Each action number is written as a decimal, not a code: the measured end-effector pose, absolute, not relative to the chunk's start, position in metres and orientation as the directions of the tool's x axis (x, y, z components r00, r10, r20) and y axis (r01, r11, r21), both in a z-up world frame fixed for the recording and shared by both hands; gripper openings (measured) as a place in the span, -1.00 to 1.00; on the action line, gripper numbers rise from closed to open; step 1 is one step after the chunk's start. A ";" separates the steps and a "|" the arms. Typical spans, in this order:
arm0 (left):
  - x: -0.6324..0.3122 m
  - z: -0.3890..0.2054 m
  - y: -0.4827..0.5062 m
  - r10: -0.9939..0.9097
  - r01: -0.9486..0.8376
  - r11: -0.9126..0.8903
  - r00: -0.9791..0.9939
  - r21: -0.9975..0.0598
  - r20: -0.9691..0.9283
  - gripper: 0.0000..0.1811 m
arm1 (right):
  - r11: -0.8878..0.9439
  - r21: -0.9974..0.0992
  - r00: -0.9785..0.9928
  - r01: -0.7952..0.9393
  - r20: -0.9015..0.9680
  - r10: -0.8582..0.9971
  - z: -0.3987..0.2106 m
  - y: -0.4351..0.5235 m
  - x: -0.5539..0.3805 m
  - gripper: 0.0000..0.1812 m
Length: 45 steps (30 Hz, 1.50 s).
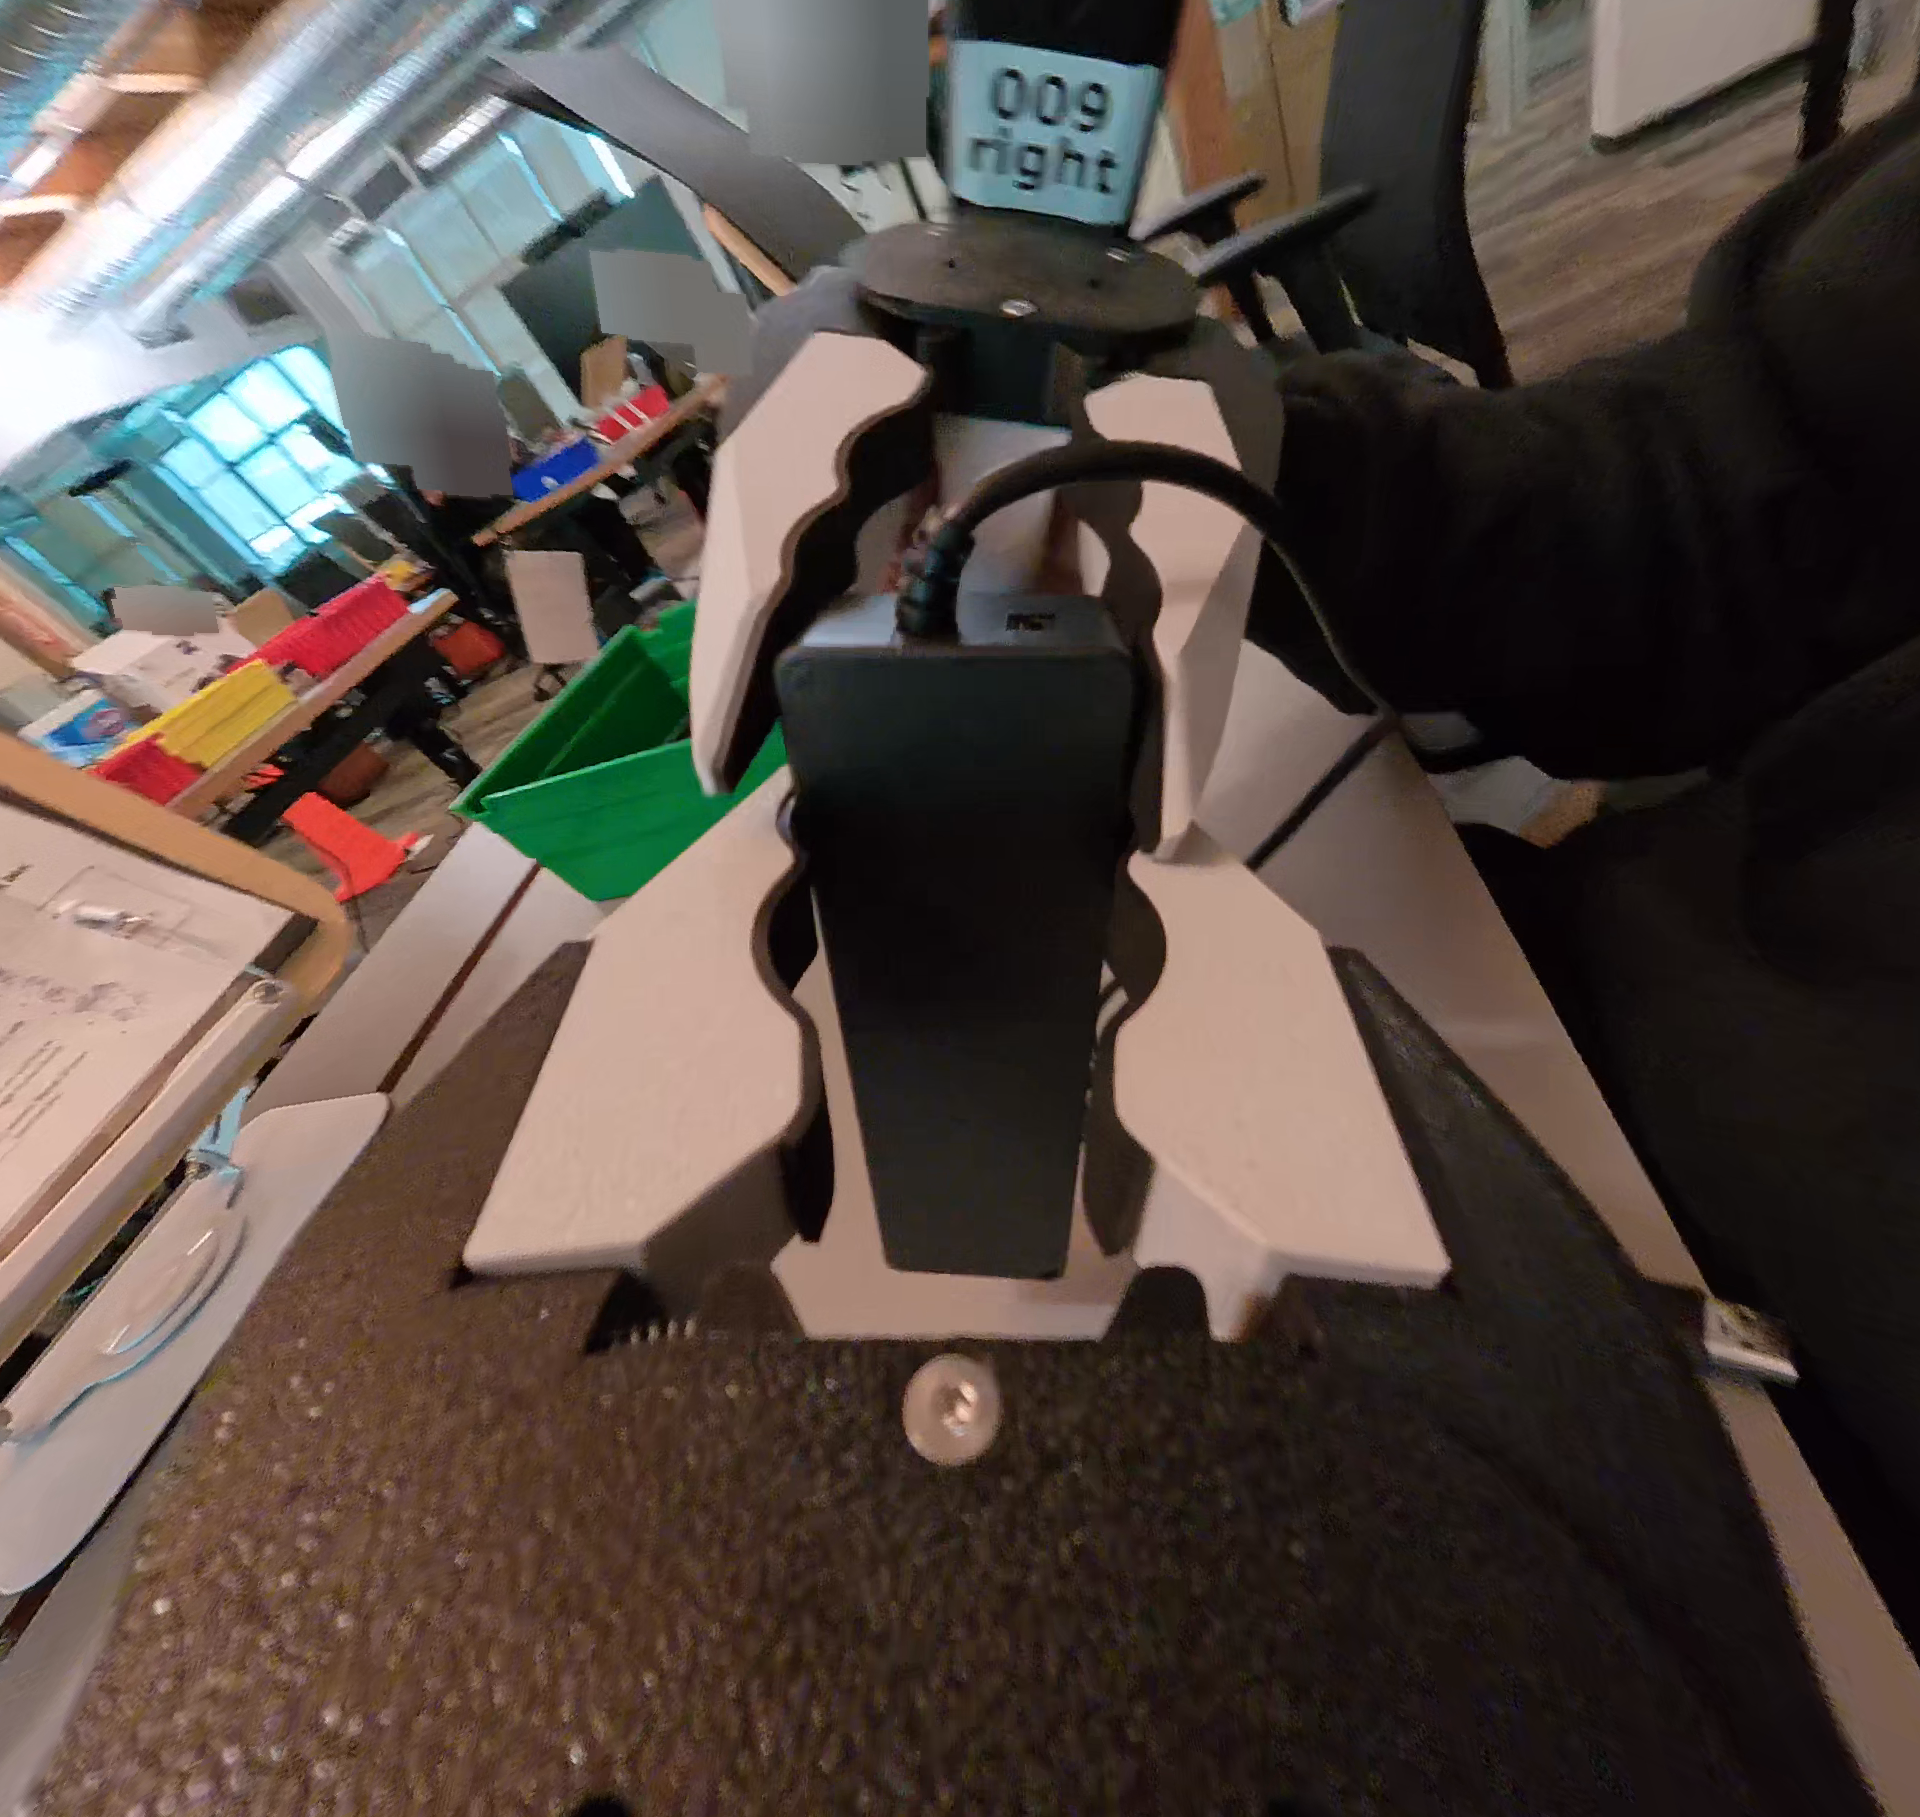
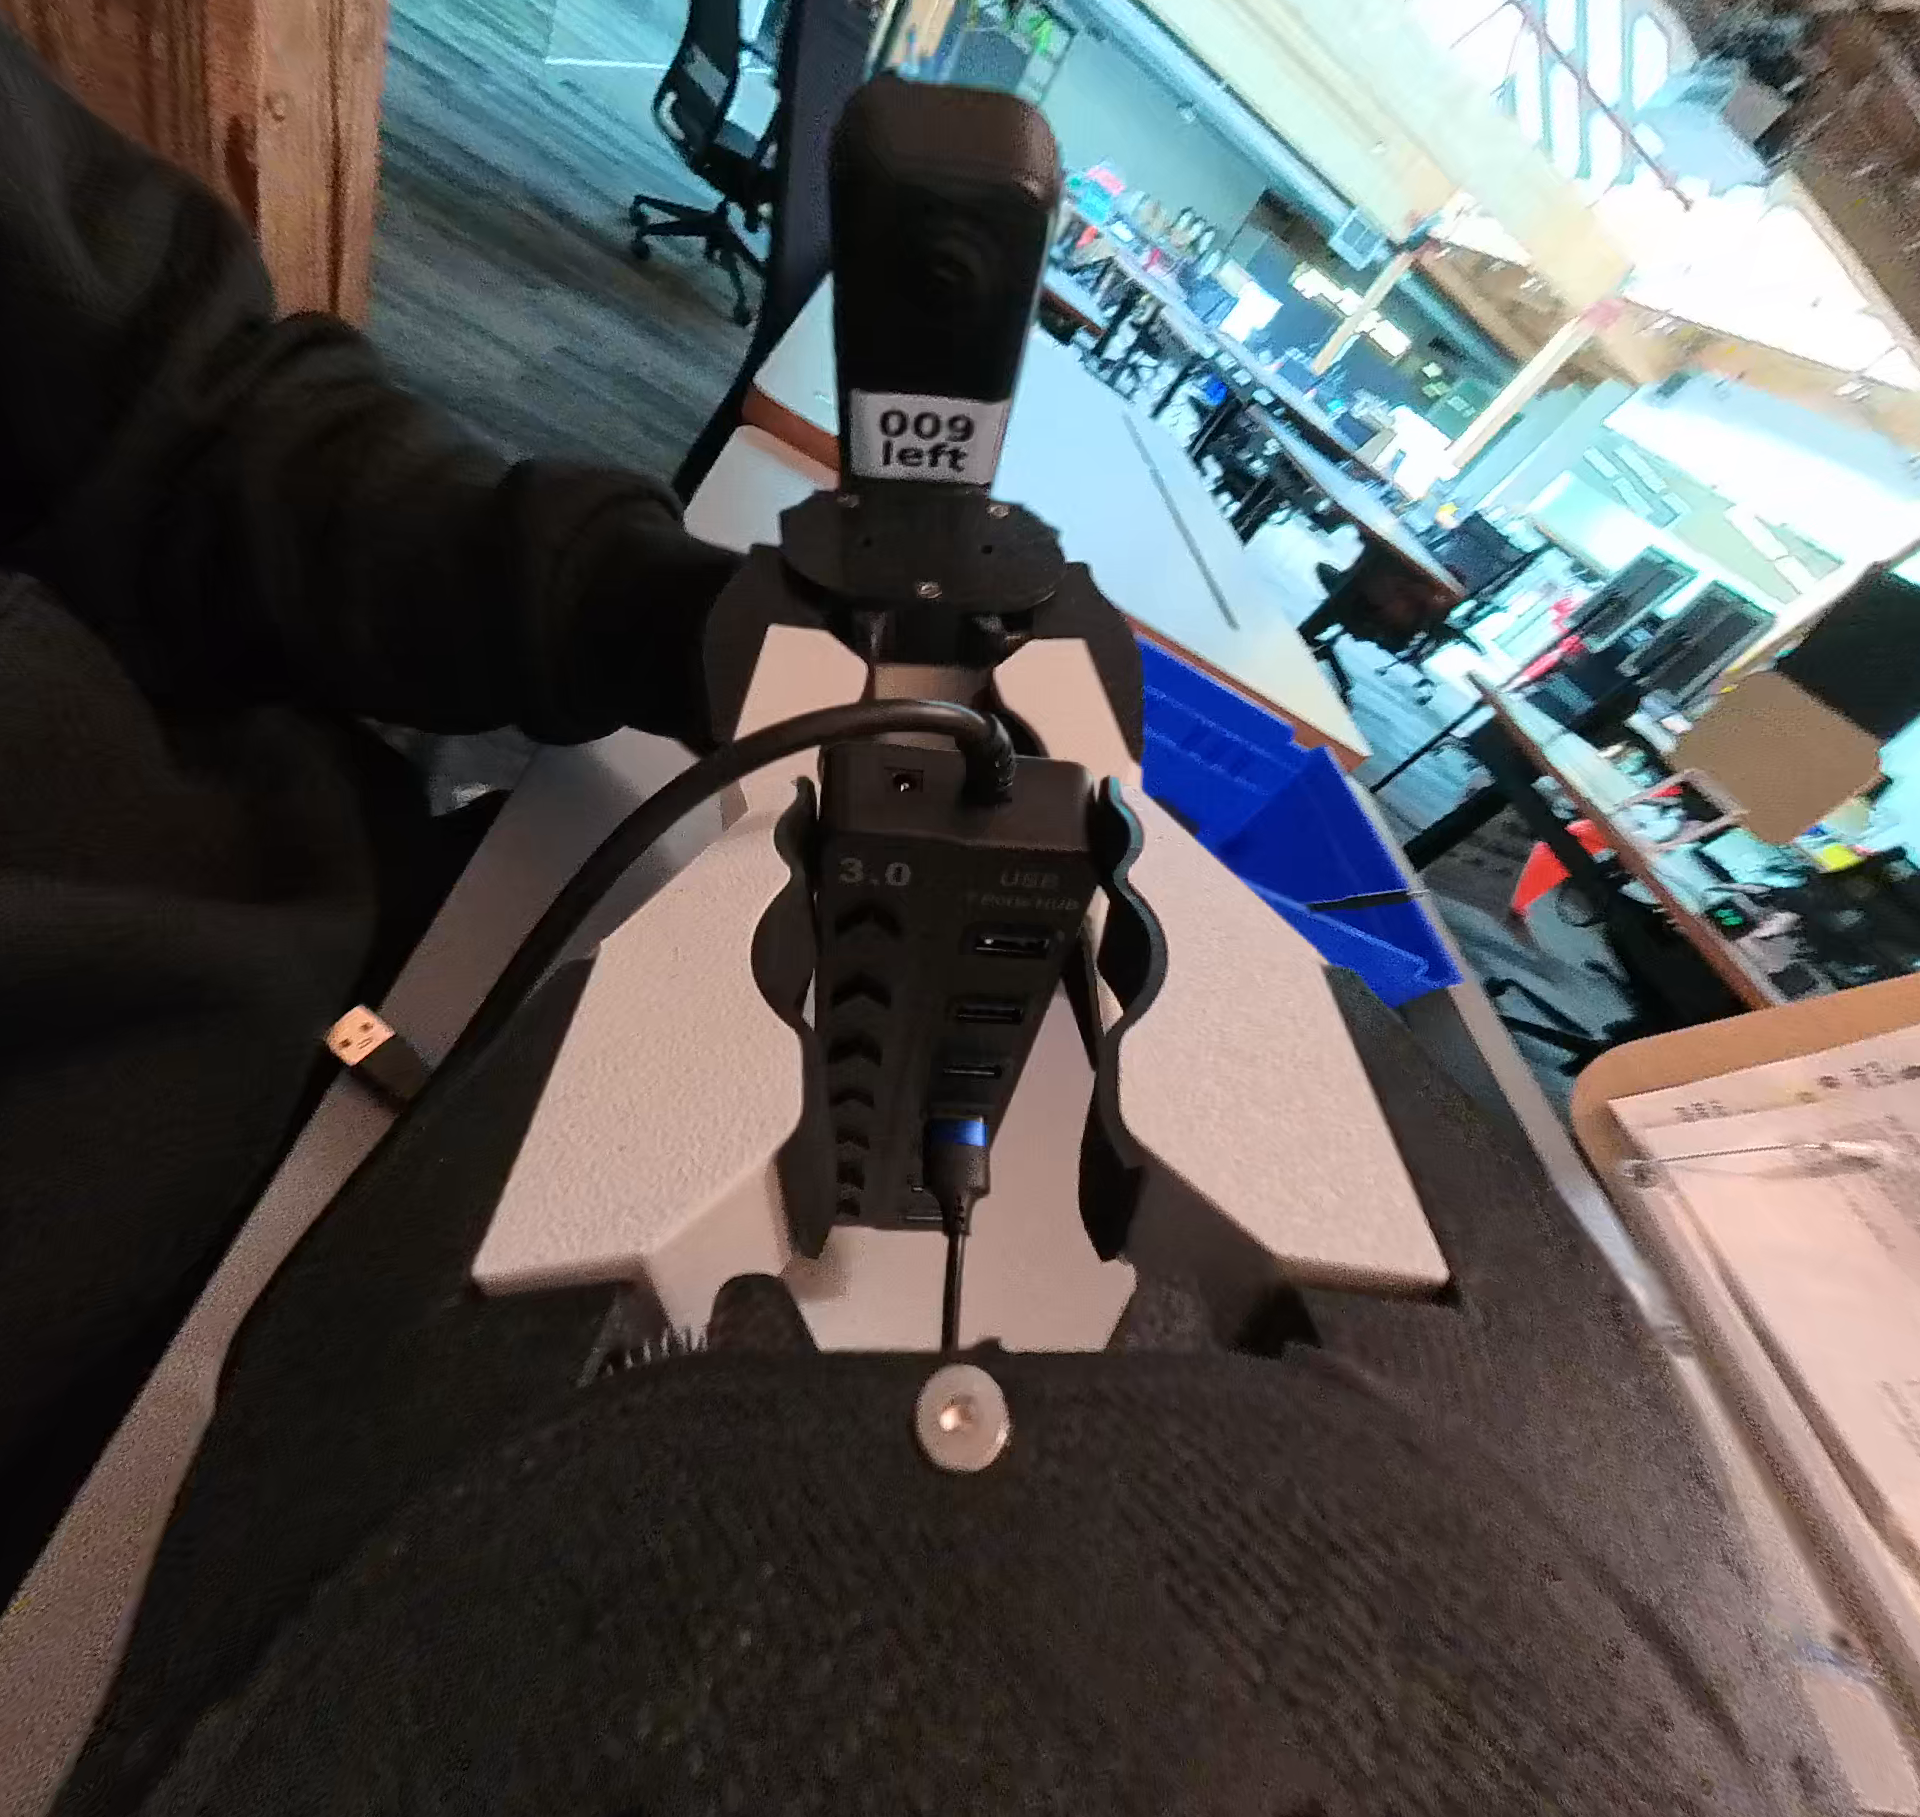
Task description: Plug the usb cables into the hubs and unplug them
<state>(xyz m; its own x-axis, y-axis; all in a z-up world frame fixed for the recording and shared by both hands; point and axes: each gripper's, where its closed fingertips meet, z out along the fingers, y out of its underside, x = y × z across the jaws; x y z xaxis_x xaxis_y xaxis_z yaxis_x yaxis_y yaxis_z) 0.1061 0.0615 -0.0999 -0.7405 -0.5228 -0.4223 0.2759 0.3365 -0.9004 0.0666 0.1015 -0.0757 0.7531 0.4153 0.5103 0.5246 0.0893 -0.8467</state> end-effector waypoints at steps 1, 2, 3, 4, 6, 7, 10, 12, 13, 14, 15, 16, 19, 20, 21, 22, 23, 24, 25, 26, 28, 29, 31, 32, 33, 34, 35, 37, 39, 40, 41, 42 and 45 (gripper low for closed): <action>0.108 -0.095 0.064 -0.550 0.283 0.313 -0.724 -0.907 -0.416 -0.42 | 0.101 -0.842 0.760 0.529 0.524 0.386 -0.070 0.102 0.069 -0.41; 0.109 -0.093 0.066 -0.566 0.291 0.303 -0.711 -0.907 -0.417 -0.38 | 0.112 -0.847 0.774 0.520 0.522 0.358 -0.063 0.101 0.072 -0.41; 0.111 -0.095 0.069 -0.573 0.286 0.318 -0.701 -0.904 -0.424 -0.34 | 0.139 -0.859 0.793 0.492 0.508 0.334 -0.053 0.098 0.073 -0.42; 0.112 -0.099 0.071 -0.574 0.269 0.340 -0.699 -0.901 -0.426 -0.31 | 0.170 -0.873 0.811 0.457 0.488 0.323 -0.043 0.095 0.074 -0.42; 0.114 -0.107 0.067 -0.564 0.231 0.359 -0.718 -0.904 -0.408 -0.25 | 0.203 -0.894 0.828 0.400 0.448 0.338 -0.032 0.088 0.072 -0.41; 0.114 -0.110 0.063 -0.558 0.213 0.359 -0.731 -0.909 -0.392 -0.25 | 0.218 -0.896 0.827 0.388 0.442 0.347 -0.029 0.085 0.070 -0.41; 0.116 -0.119 0.056 -0.545 0.190 0.379 -0.745 -0.906 -0.384 -0.35 | 0.203 -0.895 0.804 0.397 0.446 0.393 -0.036 0.086 0.061 -0.41; 0.119 -0.127 0.056 -0.545 0.151 0.397 -0.755 -0.906 -0.365 -0.37 | 0.188 -0.892 0.802 0.410 0.451 0.391 -0.040 0.091 0.059 -0.41; 0.122 -0.131 0.057 -0.551 0.128 0.411 -0.753 -0.903 -0.358 -0.37 | 0.169 -0.892 0.807 0.419 0.451 0.382 -0.042 0.093 0.061 -0.41; 0.123 -0.134 0.058 -0.555 0.111 0.414 -0.756 -0.903 -0.348 -0.38 | 0.149 -0.892 0.811 0.427 0.450 0.373 -0.045 0.095 0.063 -0.41; 0.123 -0.135 0.058 -0.553 0.103 0.396 -0.766 -0.912 -0.327 -0.38 | 0.127 -0.895 0.818 0.427 0.442 0.368 -0.047 0.097 0.065 -0.41; 0.123 -0.134 0.058 -0.555 0.105 0.360 -0.775 -0.927 -0.303 -0.38 | 0.109 -0.901 0.826 0.421 0.430 0.364 -0.048 0.096 0.068 -0.41; 0.125 -0.128 0.063 -0.576 0.095 0.266 -0.783 -0.959 -0.237 -0.39 | 0.067 -0.912 0.860 0.404 0.404 0.312 -0.046 0.092 0.085 -0.37; 0.126 -0.125 0.065 -0.584 0.099 0.242 -0.780 -0.965 -0.227 -0.39 | 0.031 -0.922 0.874 0.385 0.375 0.308 -0.049 0.090 0.093 -0.34; 0.126 -0.121 0.068 -0.592 0.103 0.219 -0.776 -0.970 -0.216 -0.39 | -0.008 -0.935 0.891 0.355 0.336 0.306 -0.053 0.089 0.101 -0.29; 0.126 -0.117 0.071 -0.601 0.114 0.196 -0.771 -0.974 -0.212 -0.39 | -0.038 -0.947 0.909 0.319 0.294 0.296 -0.057 0.088 0.109 -0.33; 0.125 -0.113 0.073 -0.600 0.121 0.170 -0.774 -0.978 -0.200 -0.39 | -0.071 -0.954 0.924 0.291 0.261 0.281 -0.062 0.089 0.118 -0.38; 0.125 -0.110 0.075 -0.610 0.125 0.153 -0.769 -0.980 -0.193 -0.39 | -0.097 -0.958 0.932 0.269 0.233 0.279 -0.068 0.090 0.124 -0.43; 0.126 -0.109 0.078 -0.619 0.128 0.152 -0.761 -0.980 -0.195 -0.39 | -0.110 -0.961 0.928 0.254 0.210 0.308 -0.075 0.090 0.123 -0.47; 0.126 -0.108 0.079 -0.621 0.128 0.152 -0.759 -0.980 -0.196 -0.39 | -0.116 -0.961 0.922 0.250 0.200 0.331 -0.080 0.091 0.121 -0.50; 0.126 -0.106 0.081 -0.627 0.136 0.140 -0.754 -0.981 -0.194 -0.39 | -0.135 -0.951 0.919 0.279 0.223 0.324 -0.089 0.097 0.124 -0.56; 0.126 -0.105 0.081 -0.626 0.137 0.134 -0.756 -0.981 -0.191 -0.39 | -0.149 -0.943 0.914 0.298 0.236 0.331 -0.094 0.099 0.123 -0.59; 0.127 -0.106 0.082 -0.633 0.138 0.143 -0.749 -0.980 -0.197 -0.39 | -0.136 -0.940 0.909 0.312 0.253 0.330 -0.096 0.102 0.122 -0.66; 0.127 -0.106 0.083 -0.633 0.138 0.145 -0.748 -0.980 -0.199 -0.39 | -0.138 -0.943 0.914 0.303 0.246 0.322 -0.096 0.104 0.123 -0.69; 0.127 -0.106 0.084 -0.635 0.139 0.142 -0.746 -0.980 -0.198 -0.40 | -0.140 -0.947 0.919 0.290 0.235 0.317 -0.096 0.104 0.124 -0.71; 0.127 -0.105 0.084 -0.641 0.144 0.140 -0.741 -0.980 -0.200 -0.40 | -0.134 -0.952 0.922 0.277 0.223 0.316 -0.095 0.105 0.124 -0.72; 0.128 -0.104 0.085 -0.647 0.148 0.144 -0.734 -0.979 -0.206 -0.39 | -0.126 -0.956 0.924 0.267 0.216 0.315 -0.094 0.105 0.125 -0.72; 0.133 -0.104 0.090 -0.682 0.157 0.164 -0.695 -0.974 -0.227 -0.39 | -0.135 -0.955 0.924 0.264 0.211 0.318 -0.096 0.106 0.125 -0.72; 0.133 -0.104 0.093 -0.682 0.152 0.169 -0.695 -0.974 -0.227 -0.40 | -0.136 -0.948 0.921 0.287 0.234 0.312 -0.097 0.105 0.126 -0.72; 0.133 -0.102 0.094 -0.686 0.161 0.161 -0.691 -0.974 -0.228 -0.39 | -0.133 -0.949 0.922 0.286 0.234 0.310 -0.096 0.106 0.125 -0.72; 0.132 -0.101 0.094 -0.685 0.167 0.156 -0.692 -0.973 -0.229 -0.39 | -0.136 -0.952 0.920 0.274 0.218 0.326 -0.097 0.106 0.122 -0.75; 0.132 -0.101 0.094 -0.682 0.168 0.154 -0.694 -0.974 -0.228 -0.39 | -0.140 -0.955 0.920 0.262 0.204 0.334 -0.098 0.107 0.120 -0.75; 0.129 -0.103 0.090 -0.661 0.174 0.158 -0.713 -0.972 -0.235 -0.39 | -0.147 -0.958 0.928 0.246 0.190 0.321 -0.100 0.110 0.123 -0.79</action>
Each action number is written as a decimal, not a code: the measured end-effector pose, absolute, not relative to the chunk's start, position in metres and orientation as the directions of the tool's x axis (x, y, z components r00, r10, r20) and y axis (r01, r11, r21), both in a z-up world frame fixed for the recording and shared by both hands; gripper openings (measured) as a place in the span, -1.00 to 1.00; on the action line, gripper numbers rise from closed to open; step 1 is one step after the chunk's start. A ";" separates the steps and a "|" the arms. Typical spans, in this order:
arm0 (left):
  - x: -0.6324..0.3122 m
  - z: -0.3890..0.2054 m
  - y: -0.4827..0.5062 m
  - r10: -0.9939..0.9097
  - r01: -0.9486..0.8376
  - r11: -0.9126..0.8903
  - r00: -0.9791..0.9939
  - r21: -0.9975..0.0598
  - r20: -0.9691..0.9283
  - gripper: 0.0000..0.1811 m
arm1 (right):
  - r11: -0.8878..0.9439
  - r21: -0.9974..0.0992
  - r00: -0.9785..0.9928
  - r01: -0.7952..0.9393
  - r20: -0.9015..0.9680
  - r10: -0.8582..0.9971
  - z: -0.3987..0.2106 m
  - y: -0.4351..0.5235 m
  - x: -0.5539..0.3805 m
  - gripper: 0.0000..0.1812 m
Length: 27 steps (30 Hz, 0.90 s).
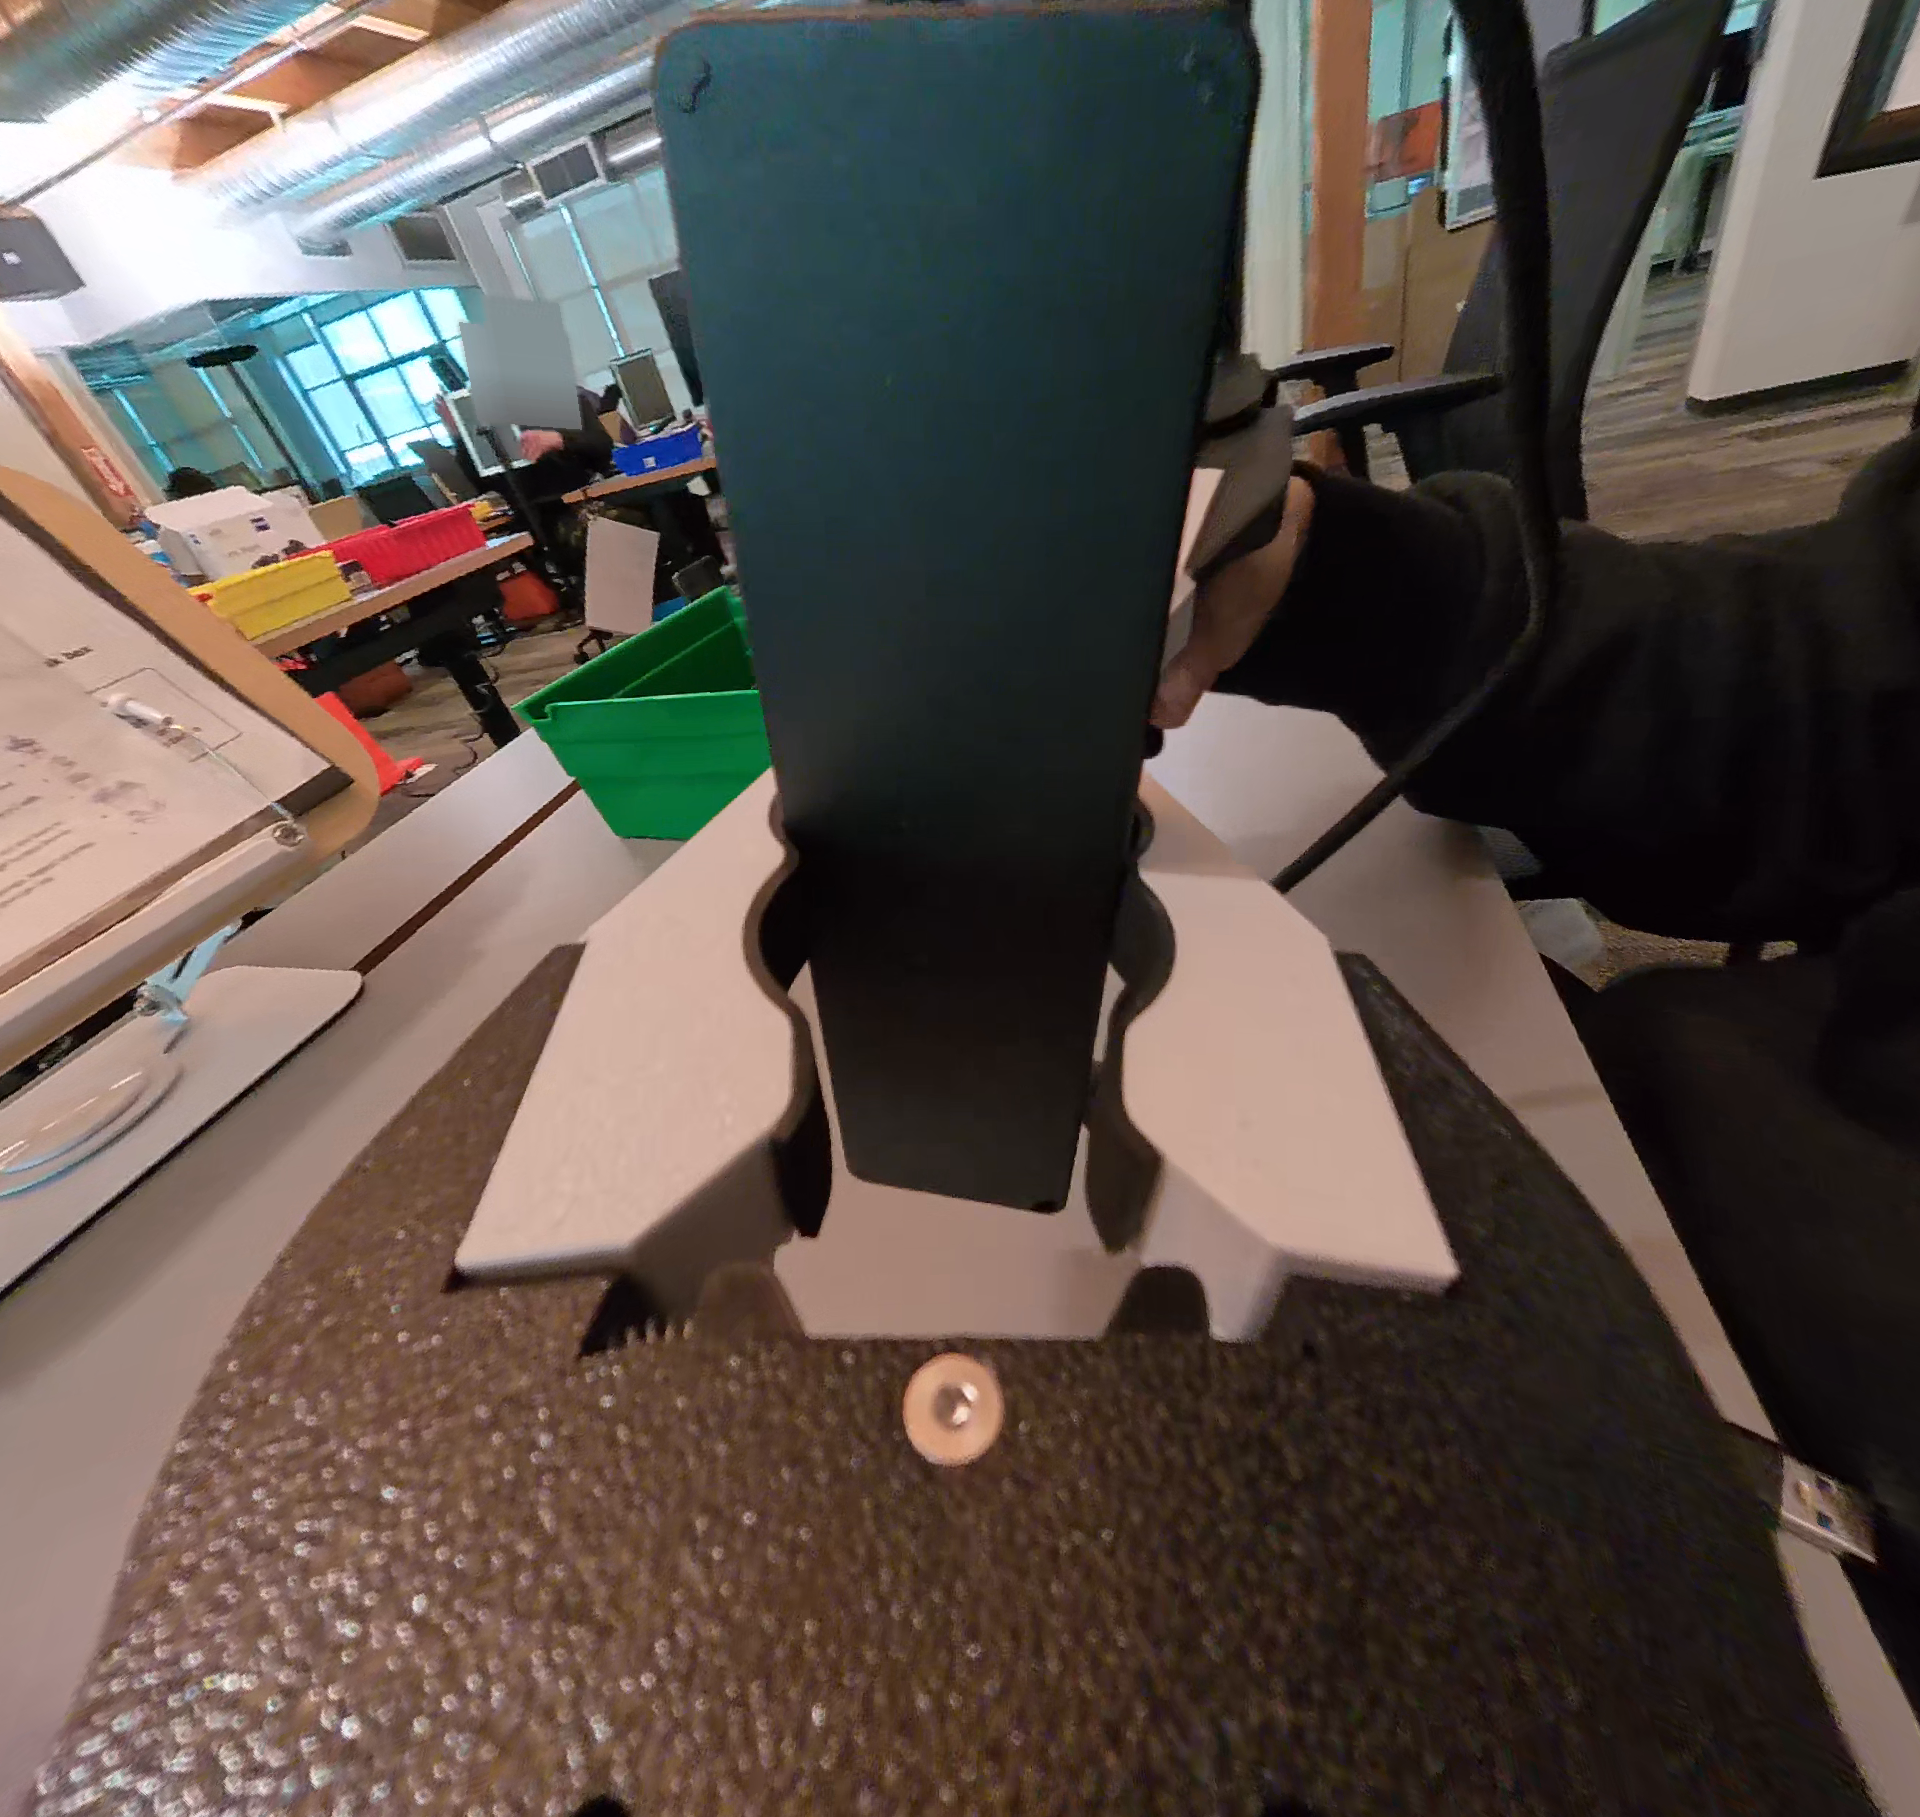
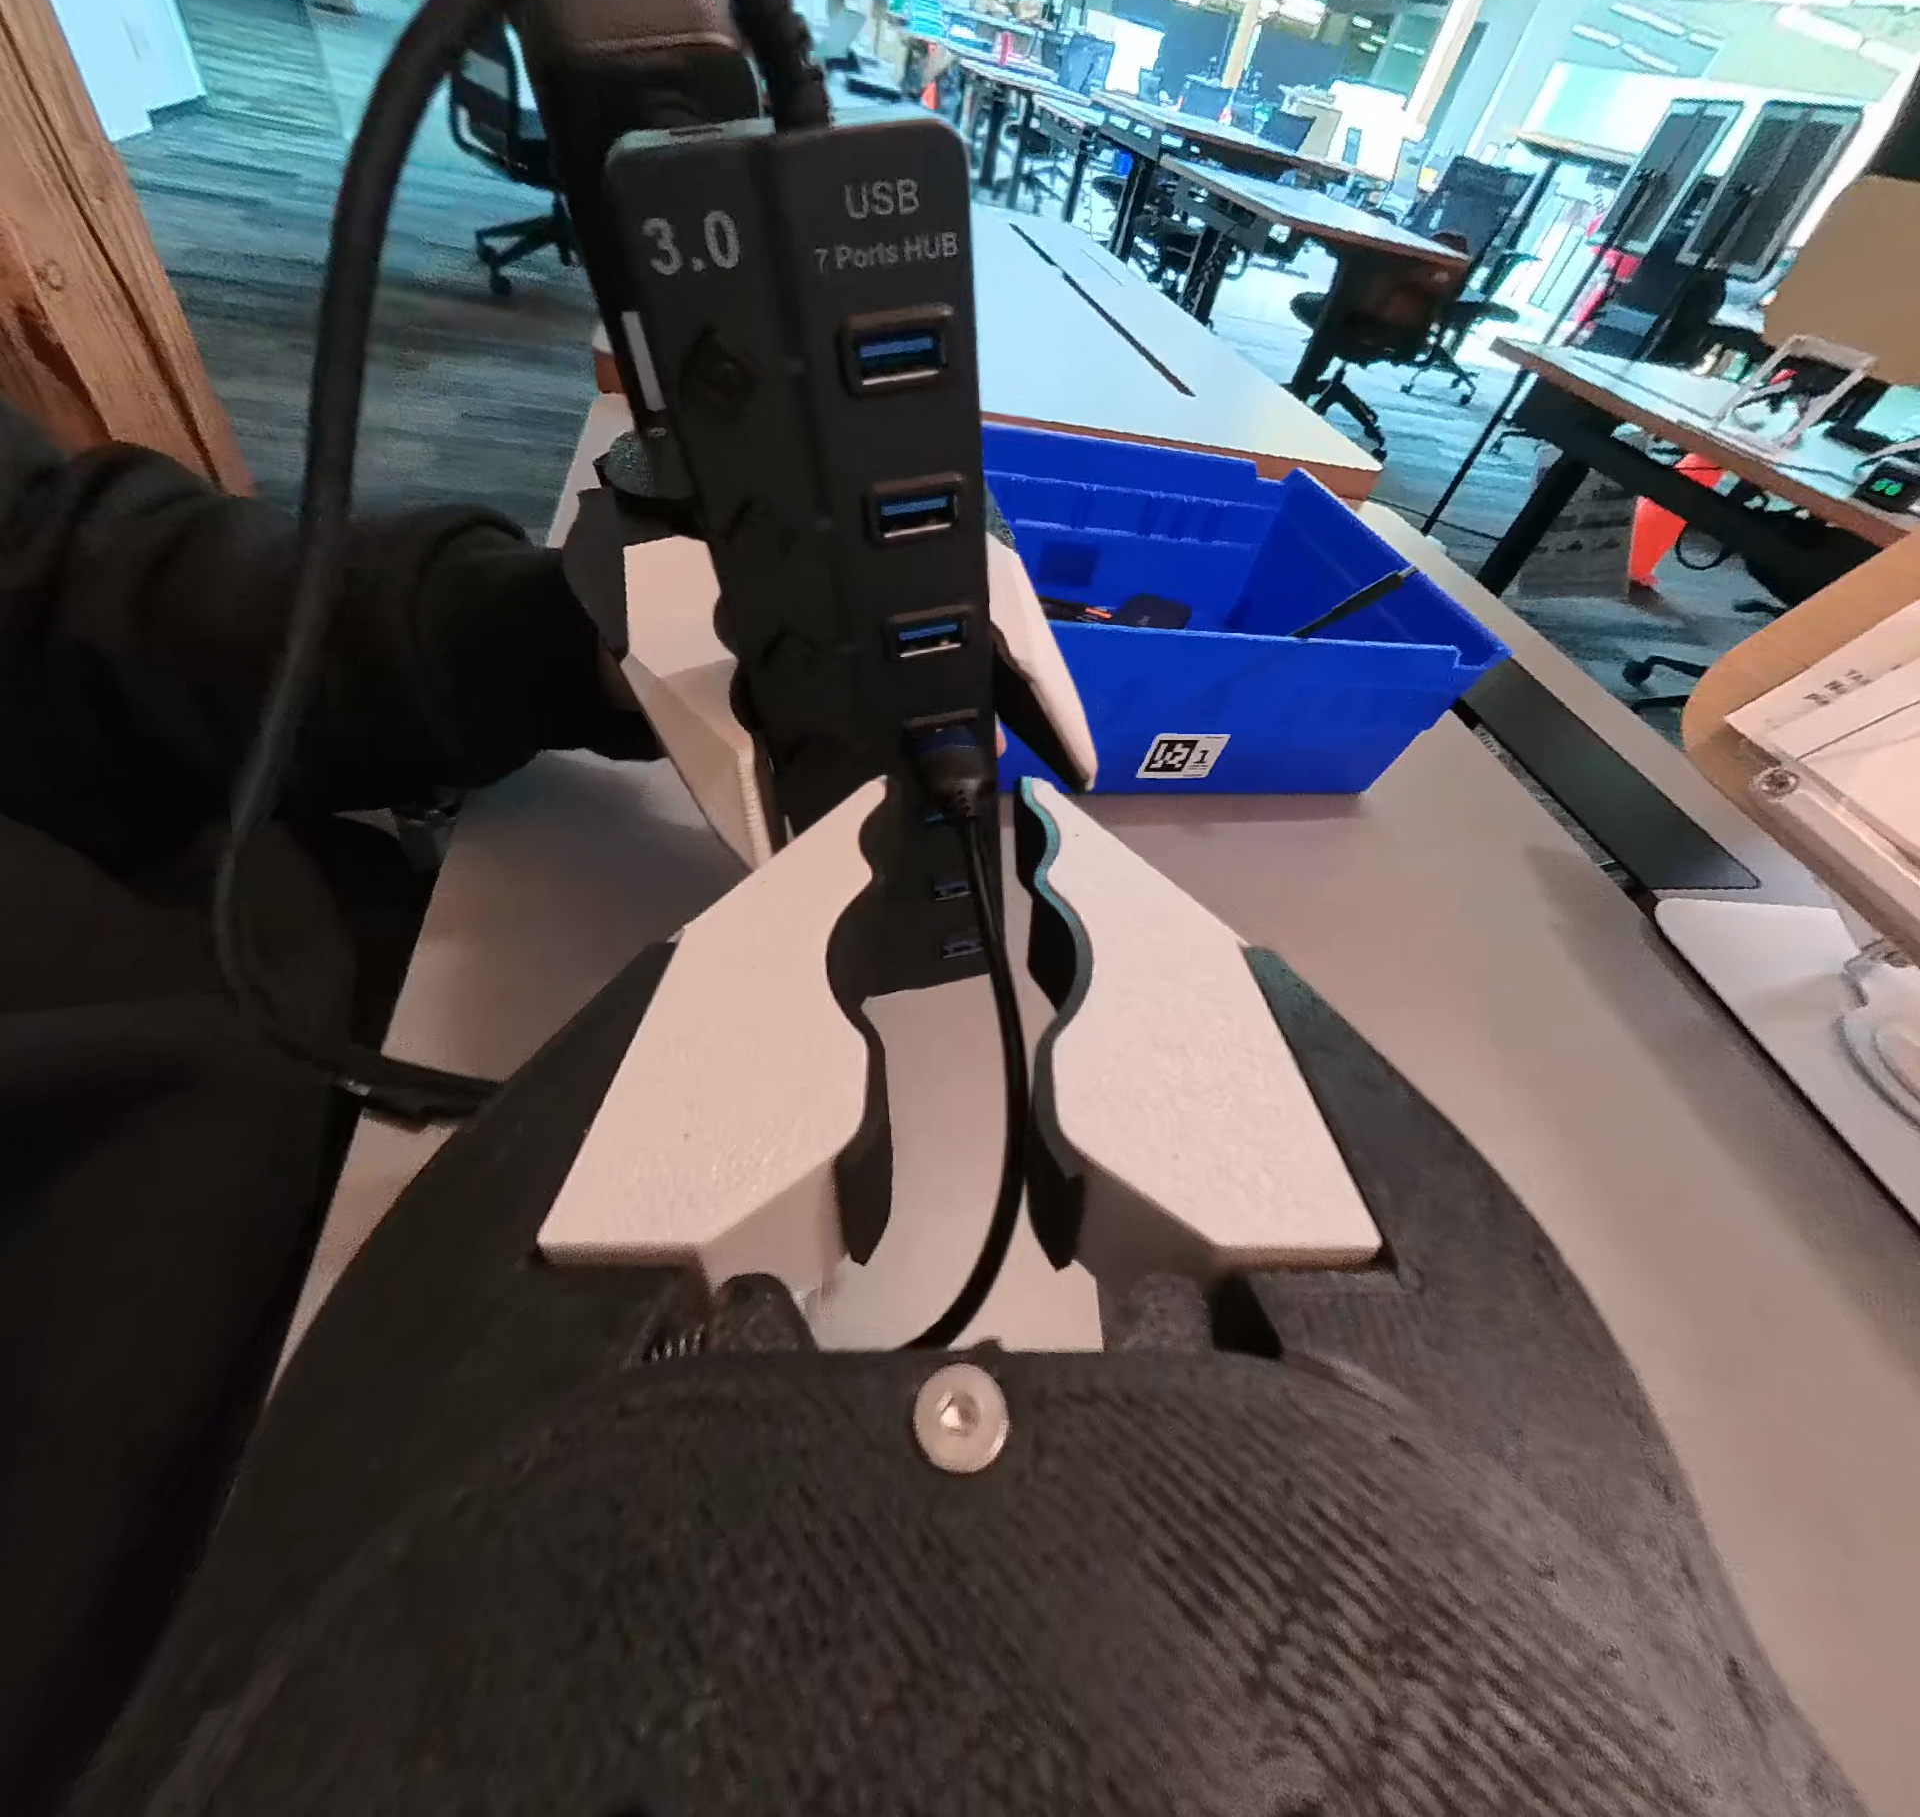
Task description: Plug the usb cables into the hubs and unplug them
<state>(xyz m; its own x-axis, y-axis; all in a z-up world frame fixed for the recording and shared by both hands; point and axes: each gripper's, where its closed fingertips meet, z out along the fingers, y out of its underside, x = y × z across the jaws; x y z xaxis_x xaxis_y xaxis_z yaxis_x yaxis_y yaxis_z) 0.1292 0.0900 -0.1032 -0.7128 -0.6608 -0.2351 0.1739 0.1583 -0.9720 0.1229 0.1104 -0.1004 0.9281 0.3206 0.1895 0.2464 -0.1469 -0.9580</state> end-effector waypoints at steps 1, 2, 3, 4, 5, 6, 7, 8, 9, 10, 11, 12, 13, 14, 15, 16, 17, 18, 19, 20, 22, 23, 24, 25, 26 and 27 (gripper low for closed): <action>0.129 -0.104 0.088 -0.655 0.181 0.161 -0.715 -0.970 -0.242 -0.39 | -0.144 -0.960 0.928 0.240 0.184 0.323 -0.101 0.112 0.122 -0.79; 0.128 -0.105 0.086 -0.649 0.181 0.166 -0.720 -0.969 -0.246 -0.39 | -0.138 -0.961 0.926 0.240 0.184 0.331 -0.101 0.112 0.120 -0.79; 0.128 -0.106 0.085 -0.642 0.178 0.170 -0.726 -0.969 -0.246 -0.39 | -0.137 -0.961 0.919 0.240 0.179 0.351 -0.102 0.112 0.117 -0.83; 0.127 -0.106 0.085 -0.640 0.180 0.171 -0.728 -0.969 -0.248 -0.39 | -0.142 -0.961 0.918 0.239 0.175 0.355 -0.103 0.112 0.116 -0.84; 0.127 -0.106 0.085 -0.636 0.180 0.169 -0.731 -0.969 -0.246 -0.39 | -0.146 -0.961 0.917 0.236 0.171 0.360 -0.103 0.112 0.116 -0.84; 0.126 -0.106 0.085 -0.634 0.178 0.165 -0.734 -0.970 -0.243 -0.40 | -0.149 -0.960 0.914 0.237 0.168 0.368 -0.103 0.112 0.115 -0.84; 0.125 -0.104 0.085 -0.632 0.178 0.151 -0.739 -0.972 -0.234 -0.40 | -0.146 -0.960 0.911 0.240 0.170 0.377 -0.102 0.112 0.115 -0.84; 0.124 -0.100 0.084 -0.628 0.183 0.122 -0.747 -0.975 -0.219 -0.40 | -0.131 -0.963 0.909 0.236 0.171 0.381 -0.099 0.112 0.114 -0.84; 0.122 -0.096 0.084 -0.620 0.187 0.092 -0.758 -0.978 -0.204 -0.39 | -0.113 -0.968 0.908 0.226 0.167 0.385 -0.095 0.111 0.112 -0.85; 0.120 -0.094 0.083 -0.612 0.188 0.079 -0.766 -0.979 -0.196 -0.39 | -0.108 -0.970 0.907 0.218 0.161 0.390 -0.092 0.111 0.110 -0.85; 0.119 -0.093 0.083 -0.609 0.186 0.086 -0.768 -0.979 -0.199 -0.39 | -0.116 -0.967 0.906 0.226 0.164 0.391 -0.090 0.110 0.109 -0.85; 0.119 -0.094 0.082 -0.607 0.183 0.104 -0.767 -0.978 -0.208 -0.39 | -0.133 -0.961 0.905 0.243 0.176 0.387 -0.091 0.109 0.109 -0.85; 0.118 -0.093 0.080 -0.606 0.180 0.112 -0.767 -0.977 -0.211 -0.39 | -0.144 -0.954 0.903 0.261 0.189 0.386 -0.090 0.107 0.108 -0.85; 0.118 -0.092 0.078 -0.604 0.179 0.113 -0.769 -0.977 -0.210 -0.39 | -0.145 -0.951 0.901 0.272 0.199 0.386 -0.089 0.105 0.108 -0.85; 0.118 -0.092 0.076 -0.601 0.175 0.114 -0.772 -0.978 -0.208 -0.39 | -0.147 -0.949 0.899 0.278 0.203 0.388 -0.088 0.103 0.108 -0.85; 0.118 -0.091 0.075 -0.599 0.172 0.115 -0.773 -0.978 -0.207 -0.39 | -0.151 -0.947 0.897 0.283 0.206 0.391 -0.087 0.102 0.108 -0.85; 0.118 -0.092 0.074 -0.596 0.169 0.118 -0.776 -0.978 -0.206 -0.40 | -0.152 -0.943 0.893 0.296 0.216 0.394 -0.087 0.100 0.108 -0.85; 0.118 -0.093 0.072 -0.593 0.168 0.122 -0.778 -0.978 -0.207 -0.39 | -0.157 -0.938 0.891 0.308 0.226 0.395 -0.088 0.099 0.109 -0.85; 0.118 -0.093 0.071 -0.590 0.168 0.123 -0.780 -0.978 -0.208 -0.39 | -0.163 -0.935 0.889 0.314 0.230 0.397 -0.089 0.098 0.109 -0.85; 0.118 -0.093 0.071 -0.589 0.167 0.121 -0.781 -0.979 -0.206 -0.39 | -0.170 -0.935 0.889 0.312 0.225 0.398 -0.088 0.097 0.109 -0.85; 0.118 -0.092 0.069 -0.587 0.165 0.125 -0.783 -0.978 -0.206 -0.39 | -0.179 -0.932 0.890 0.314 0.224 0.398 -0.088 0.095 0.109 -0.85; 0.118 -0.091 0.069 -0.591 0.168 0.124 -0.779 -0.978 -0.209 -0.40 | -0.177 -0.932 0.890 0.316 0.227 0.395 -0.086 0.094 0.109 -0.85; 0.117 -0.089 0.068 -0.590 0.167 0.124 -0.780 -0.978 -0.208 -0.39 | -0.176 -0.932 0.891 0.316 0.227 0.394 -0.085 0.094 0.109 -0.85; 0.117 -0.088 0.068 -0.592 0.168 0.126 -0.778 -0.978 -0.210 -0.39 | -0.178 -0.932 0.892 0.315 0.226 0.391 -0.084 0.093 0.109 -0.85; 0.118 -0.087 0.068 -0.599 0.169 0.125 -0.773 -0.978 -0.211 -0.39 | -0.177 -0.932 0.893 0.317 0.230 0.387 -0.083 0.093 0.109 -0.85; 0.119 -0.087 0.069 -0.604 0.168 0.124 -0.769 -0.978 -0.209 -0.40 | -0.175 -0.932 0.896 0.319 0.236 0.376 -0.081 0.094 0.110 -0.85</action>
<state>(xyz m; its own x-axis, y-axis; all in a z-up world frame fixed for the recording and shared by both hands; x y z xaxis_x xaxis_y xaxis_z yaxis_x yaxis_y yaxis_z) 0.1190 0.0691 -0.0867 -0.7694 -0.6037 -0.2086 0.1680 0.1238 -0.9780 0.1099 0.0936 -0.0814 0.8963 0.3757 0.2357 0.3185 -0.1754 -0.9316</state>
